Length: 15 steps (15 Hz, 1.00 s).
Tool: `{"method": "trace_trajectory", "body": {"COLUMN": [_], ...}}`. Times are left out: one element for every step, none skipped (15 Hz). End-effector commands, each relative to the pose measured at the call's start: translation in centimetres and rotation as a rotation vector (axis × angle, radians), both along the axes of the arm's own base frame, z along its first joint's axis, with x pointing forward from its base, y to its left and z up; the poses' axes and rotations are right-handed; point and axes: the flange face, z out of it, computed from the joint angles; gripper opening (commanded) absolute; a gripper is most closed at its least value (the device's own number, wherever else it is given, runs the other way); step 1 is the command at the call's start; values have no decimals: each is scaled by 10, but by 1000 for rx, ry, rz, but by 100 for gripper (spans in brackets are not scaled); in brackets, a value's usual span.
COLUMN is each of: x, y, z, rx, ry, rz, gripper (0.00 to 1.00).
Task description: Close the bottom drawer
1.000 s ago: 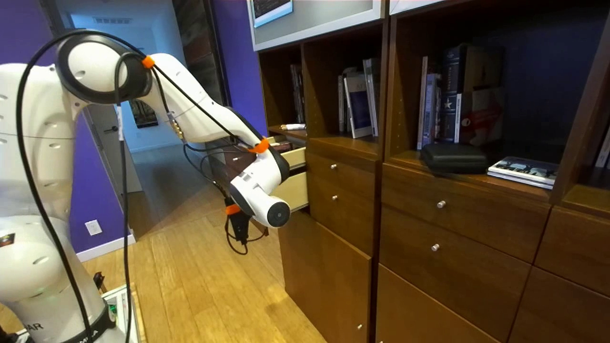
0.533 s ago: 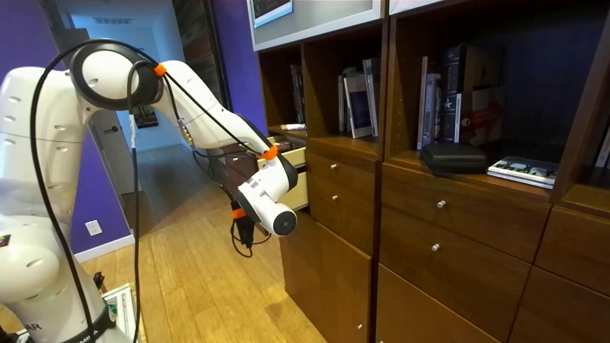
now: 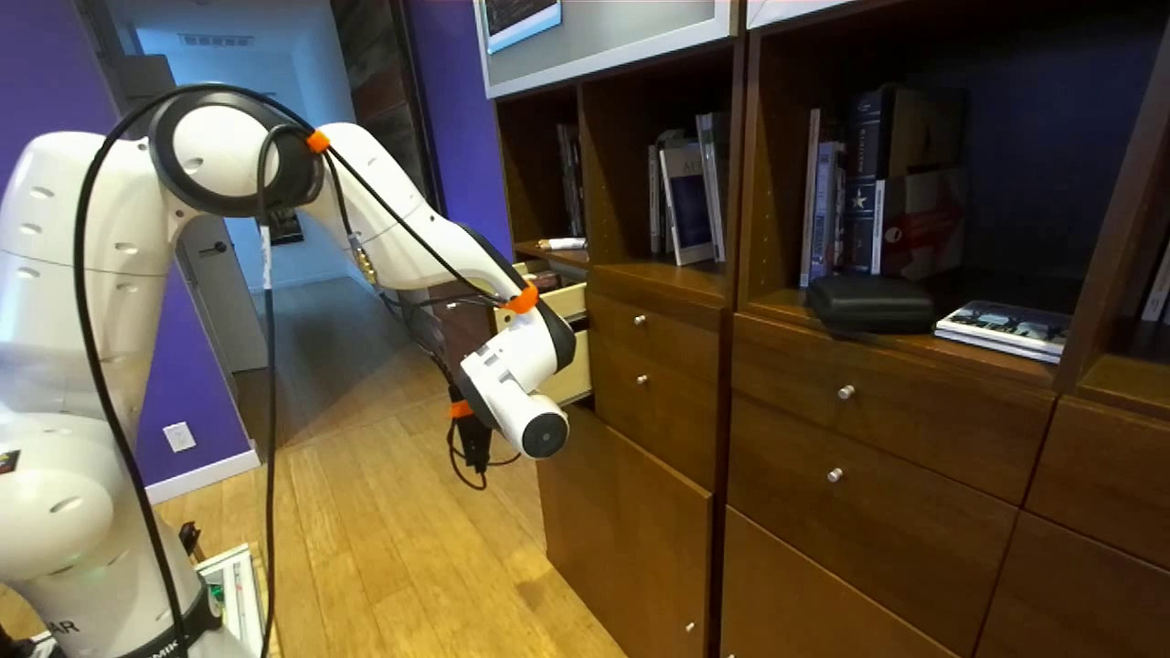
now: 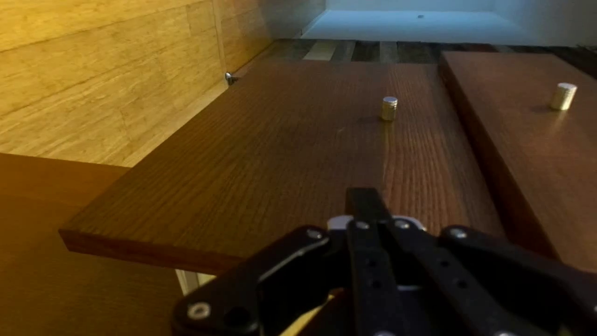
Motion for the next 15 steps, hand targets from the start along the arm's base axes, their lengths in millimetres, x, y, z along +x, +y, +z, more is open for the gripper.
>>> {"method": "trace_trajectory", "body": {"x": [22, 26, 30, 35, 39, 44, 48, 53, 58, 62, 67, 73, 78, 84, 89], "y": [2, 3, 3, 3, 2, 0, -2, -5, -8, -10, -10, -10, -8, -5, -2], "z": [-6, -7, -9, -9, -9, -9, -9, -10, -13, -15, -18, -21, -23, -25, -27], "rx": [71, 84, 89, 101, 123, 141, 155, 163, 171, 168, 177, 177, 186, 195, 205], "ry": [-37, -48, -56, -63, -66, -75, -83, -91, -94, -97, -94, -96, -96, -100, -103], "rz": [-79, -99, -111, -109, -105, -102, -101, -102, -109, -115, -128, -147, -161, -173, -186], "gripper": [0, 0, 0, 0, 0, 0, 0, 0, 0, 0, 0, 0, 0, 0, 0]}}
